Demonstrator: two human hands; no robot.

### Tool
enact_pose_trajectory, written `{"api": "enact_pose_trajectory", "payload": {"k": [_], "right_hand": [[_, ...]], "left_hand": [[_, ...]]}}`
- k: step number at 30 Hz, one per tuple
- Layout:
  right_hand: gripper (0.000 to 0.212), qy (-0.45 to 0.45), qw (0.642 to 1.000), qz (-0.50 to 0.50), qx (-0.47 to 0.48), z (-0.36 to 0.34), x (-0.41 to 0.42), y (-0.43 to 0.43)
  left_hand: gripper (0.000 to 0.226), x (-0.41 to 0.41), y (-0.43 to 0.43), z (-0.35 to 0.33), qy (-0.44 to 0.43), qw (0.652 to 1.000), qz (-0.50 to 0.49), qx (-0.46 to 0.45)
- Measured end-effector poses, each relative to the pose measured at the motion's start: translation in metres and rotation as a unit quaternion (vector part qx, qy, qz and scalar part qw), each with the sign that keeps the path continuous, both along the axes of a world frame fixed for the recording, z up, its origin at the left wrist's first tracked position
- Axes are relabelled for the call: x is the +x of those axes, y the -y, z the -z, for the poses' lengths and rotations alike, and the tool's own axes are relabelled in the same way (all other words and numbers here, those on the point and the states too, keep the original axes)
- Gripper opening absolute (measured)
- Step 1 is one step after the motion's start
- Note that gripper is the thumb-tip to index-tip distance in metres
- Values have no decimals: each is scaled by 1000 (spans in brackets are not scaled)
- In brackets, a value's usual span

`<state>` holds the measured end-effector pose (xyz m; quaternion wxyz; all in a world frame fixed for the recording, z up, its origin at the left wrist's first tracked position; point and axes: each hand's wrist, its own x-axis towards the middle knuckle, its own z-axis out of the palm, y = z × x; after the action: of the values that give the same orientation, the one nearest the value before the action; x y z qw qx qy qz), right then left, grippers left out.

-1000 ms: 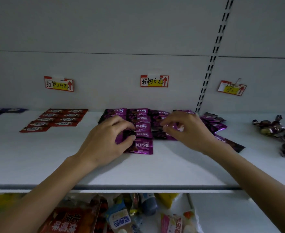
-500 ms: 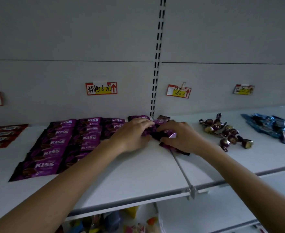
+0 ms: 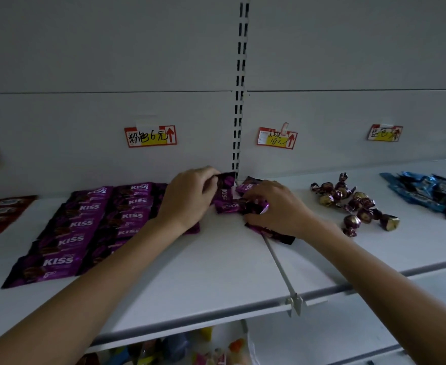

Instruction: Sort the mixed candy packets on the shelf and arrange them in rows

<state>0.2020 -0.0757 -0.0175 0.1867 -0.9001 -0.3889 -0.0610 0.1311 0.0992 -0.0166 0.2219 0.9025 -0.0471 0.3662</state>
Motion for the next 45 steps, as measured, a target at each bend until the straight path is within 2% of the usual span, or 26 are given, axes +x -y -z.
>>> {"api": "enact_pose_trajectory", "payload": {"k": [2, 4, 7, 10, 12, 13, 15, 17, 19, 20, 22, 24, 27, 29, 32, 36, 39, 45], "right_hand": [[43, 4, 1000, 2, -24, -2, 0, 0], [31, 26, 999, 7, -43, -4, -1, -1], [26, 73, 997, 18, -32, -2, -3, -2], [20, 54, 998, 15, -5, 0, -6, -1], [30, 41, 999, 4, -12, 0, -10, -3], [32, 43, 999, -2, -23, 0, -11, -5], [22, 70, 996, -5, -56, 0, -15, -9], [20, 95, 993, 10, -75, -2, -21, -15], [19, 130, 989, 36, -68, -3, -27, -20], [18, 155, 985, 47, -59, -5, -31, -22], [18, 220, 975, 35, 3, -7, -37, -23], [18, 237, 966, 8, 103, -10, -43, -23], [13, 143, 962, 23, 231, -17, -53, -24], [12, 50, 965, 34, 255, -18, -60, -24], [16, -27, 967, 33, 250, -9, -65, -19], [29, -78, 964, 12, 255, -2, -66, -12], [33, -104, 958, -10, 268, -2, -69, -11], [34, -160, 948, -60, 267, -3, -74, -17]], "left_hand": [[15, -3, -3, -3, 8, 997, 1, -81], [15, -5, -3, -4, -16, 989, 0, -147], [15, -14, -4, -4, -51, 981, 2, -185], [12, -34, -5, -10, -60, 969, 23, -237], [17, -51, -8, -15, -59, 965, 39, -251], [20, -59, -11, -16, -56, 968, 41, -242], [19, -78, -16, -17, -25, 984, 36, -174], [15, -94, -23, -14, 32, 999, 24, -13], [19, -106, -29, -7, 55, 986, 21, 159], [20, -111, -30, -3, 51, 976, 34, 208], [26, -120, -28, 4, -2, 970, 78, 229], [43, -128, -26, 6, -74, 975, 107, 181], [48, -131, -34, 10, -115, 987, 84, 80], [37, -132, -40, 12, -145, 986, 50, 61], [34, -132, -40, 14, -211, 974, 50, 68], [55, -129, -38, 13, -211, 969, 33, 126], [51, -126, -35, 12, -212, 965, 36, 151], [58, -136, -40, 12, -181, 974, 51, 126]]}}
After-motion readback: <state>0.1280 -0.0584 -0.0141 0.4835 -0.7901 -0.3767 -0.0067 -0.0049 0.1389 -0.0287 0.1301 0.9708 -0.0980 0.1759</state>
